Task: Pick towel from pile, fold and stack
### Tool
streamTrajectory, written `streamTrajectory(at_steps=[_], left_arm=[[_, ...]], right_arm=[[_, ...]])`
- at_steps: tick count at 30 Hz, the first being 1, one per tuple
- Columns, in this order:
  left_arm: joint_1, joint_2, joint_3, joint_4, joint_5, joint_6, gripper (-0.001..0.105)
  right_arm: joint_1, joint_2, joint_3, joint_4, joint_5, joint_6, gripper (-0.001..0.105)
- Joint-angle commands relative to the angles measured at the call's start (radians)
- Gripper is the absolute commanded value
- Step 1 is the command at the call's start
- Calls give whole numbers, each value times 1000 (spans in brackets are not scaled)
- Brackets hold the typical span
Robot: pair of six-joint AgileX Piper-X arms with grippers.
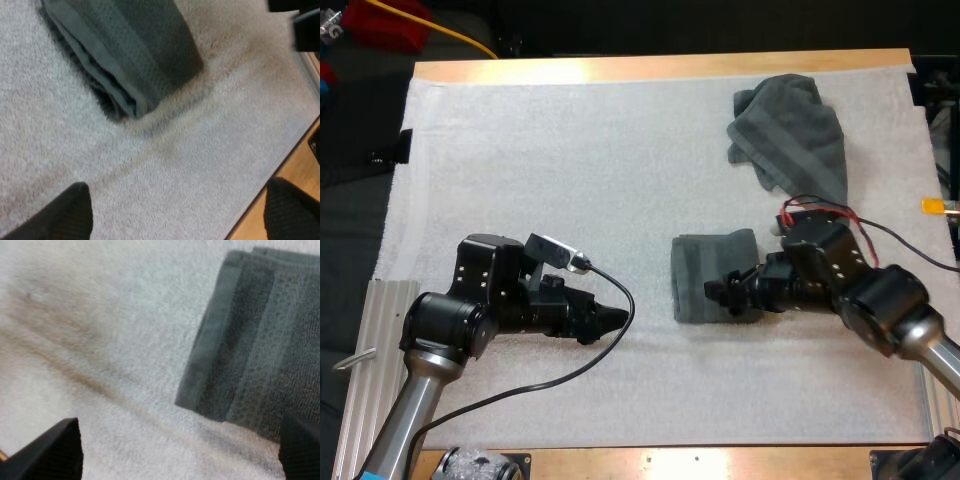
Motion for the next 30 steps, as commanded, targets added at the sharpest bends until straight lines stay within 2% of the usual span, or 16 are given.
streamTrajectory(at_steps=[1, 7, 12, 17, 30], left_arm=[[1, -5, -2, -18, 12, 2, 71], [1, -5, -2, -75, 12, -51, 71], [1, -5, -2, -166, -33, -114, 71], [1, 6, -2, -216, -59, -114, 71], [1, 245, -2, -325, -59, -158, 71]], right_arm=[[1, -20, -8, 23, 3, -13, 78], [1, -77, -8, 86, 3, -11, 78], [1, -89, -8, 122, 3, -11, 78], [1, -89, -8, 134, 3, -11, 78], [1, -89, -8, 134, 3, -5, 78]])
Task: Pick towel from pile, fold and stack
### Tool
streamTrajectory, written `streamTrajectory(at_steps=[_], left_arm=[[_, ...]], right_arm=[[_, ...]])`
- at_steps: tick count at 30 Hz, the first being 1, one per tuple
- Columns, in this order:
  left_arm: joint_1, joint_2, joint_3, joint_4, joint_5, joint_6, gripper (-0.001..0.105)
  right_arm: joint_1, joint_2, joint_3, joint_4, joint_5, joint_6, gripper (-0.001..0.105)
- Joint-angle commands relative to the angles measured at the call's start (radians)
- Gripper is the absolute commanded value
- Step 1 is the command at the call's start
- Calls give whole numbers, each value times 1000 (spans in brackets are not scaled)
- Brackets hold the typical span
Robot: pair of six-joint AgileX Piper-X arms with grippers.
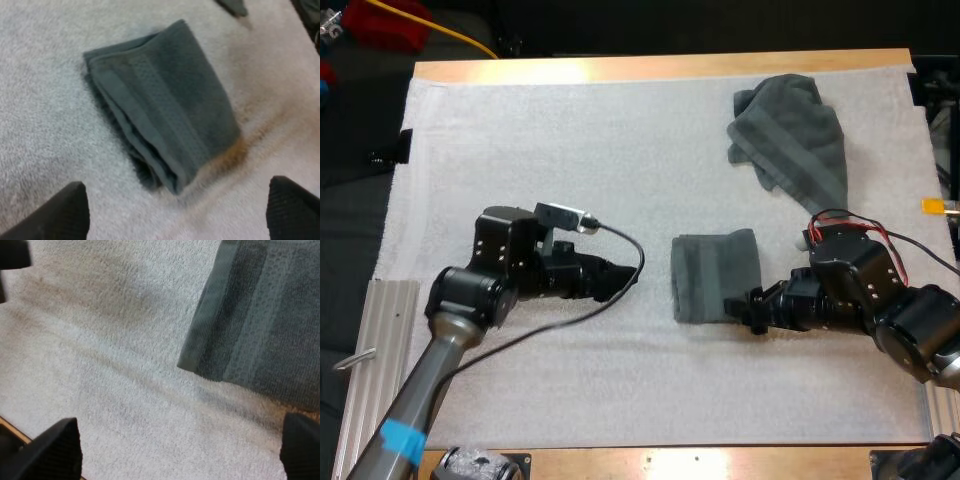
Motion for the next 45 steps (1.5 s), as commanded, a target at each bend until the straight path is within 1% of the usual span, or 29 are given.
streamTrajectory(at_steps=[1, 6, 8, 10, 12, 15, 19, 24, 27, 33, 38, 43, 45], left_arm=[[1, 16, -3, -23, -8, -10, 71], [1, 122, -3, -67, -5, -10, 71], [1, 156, -3, -80, 9, -10, 71], [1, 193, -3, -96, 47, -17, 71], [-2, 241, -3, -125, 119, -54, 71], [-18, 290, -3, -147, 147, -89, 71], [-60, 340, -3, -161, 147, -122, 71], [-124, 392, -3, -252, 143, -265, 71], [-148, 416, -3, -306, 132, -323, 71], [-171, 445, -4, -370, 93, -410, 71], [-171, 485, -11, -377, 92, -460, 71], [-171, 501, -26, -376, 100, -471, 71], [-171, 501, -32, -378, 100, -491, 71]], right_arm=[[1, -8, -8, 11, 2, -5, 78], [1, -8, -8, 11, 2, -5, 78], [1, -8, -8, 11, 2, -5, 78], [1, -8, -8, 11, 2, -5, 78], [1, -8, -8, 11, 2, -5, 78], [1, -8, -8, 11, 2, -5, 78], [1, -8, -8, 11, 2, -5, 78], [1, -8, -8, 11, 2, -5, 78], [1, -8, -8, 11, 2, -5, 78], [1, -8, -8, 11, 2, 3, 78], [1, -8, -8, 11, -5, 15, 78], [1, -8, -8, 11, -5, 17, 78], [1, -8, -8, 11, -5, 17, 78]])
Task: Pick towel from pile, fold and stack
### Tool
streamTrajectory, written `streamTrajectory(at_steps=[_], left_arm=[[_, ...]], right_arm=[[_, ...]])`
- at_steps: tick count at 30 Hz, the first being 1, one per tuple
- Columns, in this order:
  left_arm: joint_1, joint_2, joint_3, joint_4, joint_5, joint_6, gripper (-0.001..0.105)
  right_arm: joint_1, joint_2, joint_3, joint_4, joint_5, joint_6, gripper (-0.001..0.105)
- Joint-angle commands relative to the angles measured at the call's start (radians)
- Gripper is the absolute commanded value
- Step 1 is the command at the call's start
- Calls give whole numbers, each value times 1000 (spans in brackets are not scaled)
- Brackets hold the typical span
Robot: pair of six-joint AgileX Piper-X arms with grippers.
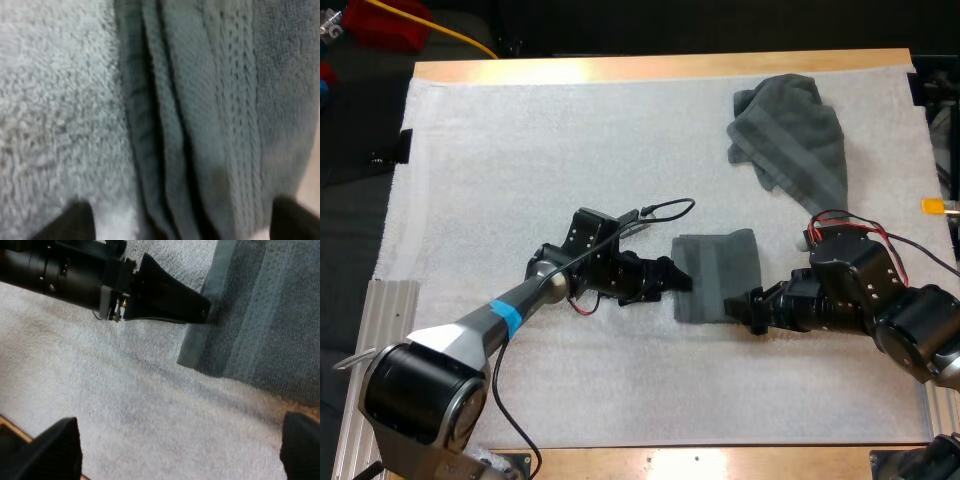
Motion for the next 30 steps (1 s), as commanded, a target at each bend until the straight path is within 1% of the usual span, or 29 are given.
streamTrajectory(at_steps=[1, 7, 10, 14, 18, 24, 27, 30], left_arm=[[-6, -5, -9, -5, 0, -18, 71], [-34, 12, -14, 2, -1, -67, 70], [-57, 28, -42, 26, 0, -67, 70], [-94, 61, -100, 85, 2, -68, 70], [-117, 88, -145, 123, 2, -83, 70], [-131, 104, -170, 129, 32, -83, 69], [-131, 104, -170, 129, 39, -61, 64], [-131, 104, -170, 129, 39, -59, 53]], right_arm=[[1, -8, -8, 5, -5, 2, 78], [1, -8, -8, 5, -5, 2, 78], [1, -8, -8, 5, -5, 5, 78], [1, -8, -8, 5, -27, 19, 78], [1, -8, -8, 5, -31, 20, 78], [1, -8, -8, 5, -31, 20, 78], [1, -8, -8, 5, -31, 20, 78], [1, -8, -8, 5, -31, 20, 78]])
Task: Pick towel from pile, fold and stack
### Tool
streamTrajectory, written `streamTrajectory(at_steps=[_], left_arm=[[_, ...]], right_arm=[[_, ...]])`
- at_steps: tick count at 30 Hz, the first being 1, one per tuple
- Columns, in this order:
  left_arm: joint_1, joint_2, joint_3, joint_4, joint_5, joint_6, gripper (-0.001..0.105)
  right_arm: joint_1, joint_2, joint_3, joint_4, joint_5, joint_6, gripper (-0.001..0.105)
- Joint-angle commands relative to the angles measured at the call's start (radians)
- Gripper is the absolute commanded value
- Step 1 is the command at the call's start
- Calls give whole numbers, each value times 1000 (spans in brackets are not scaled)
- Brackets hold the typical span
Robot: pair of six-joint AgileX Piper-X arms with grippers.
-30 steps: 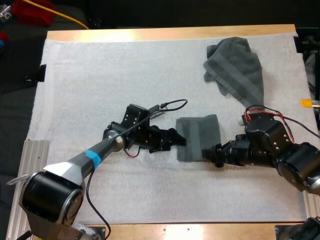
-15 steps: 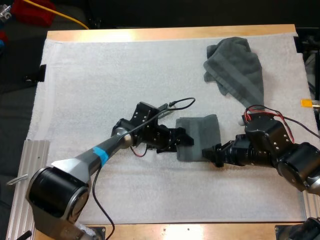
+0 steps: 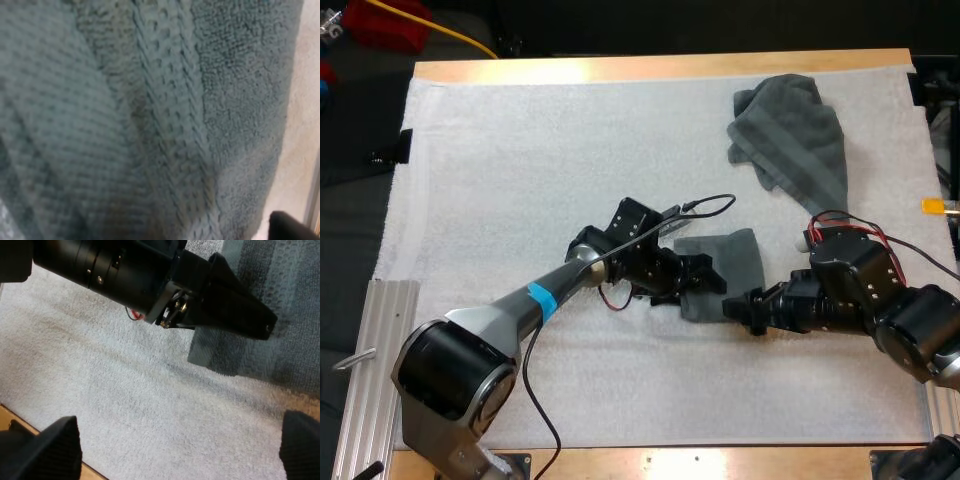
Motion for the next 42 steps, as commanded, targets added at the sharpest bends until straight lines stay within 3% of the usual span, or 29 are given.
streamTrajectory(at_steps=[1, 4, 9, 12, 25, 42], left_arm=[[-5, -2, -7, 1, 14, 9, 52], [-5, -2, -7, 1, 15, 24, 42], [-5, -2, -7, 5, 20, 67, 12], [-5, -2, -7, 12, 21, 100, 1], [59, -103, -7, 23, 73, 233, 0], [337, -242, -7, 394, 64, 590, 0]], right_arm=[[1, -8, -8, 5, -6, 1, 78], [1, -8, -8, 5, -6, 1, 78], [1, -8, -8, 5, -6, 1, 78], [1, -8, -8, 5, -6, 1, 78], [1, -8, -8, 2, -8, 1, 78], [1, -8, -8, -69, -27, 23, 78]])
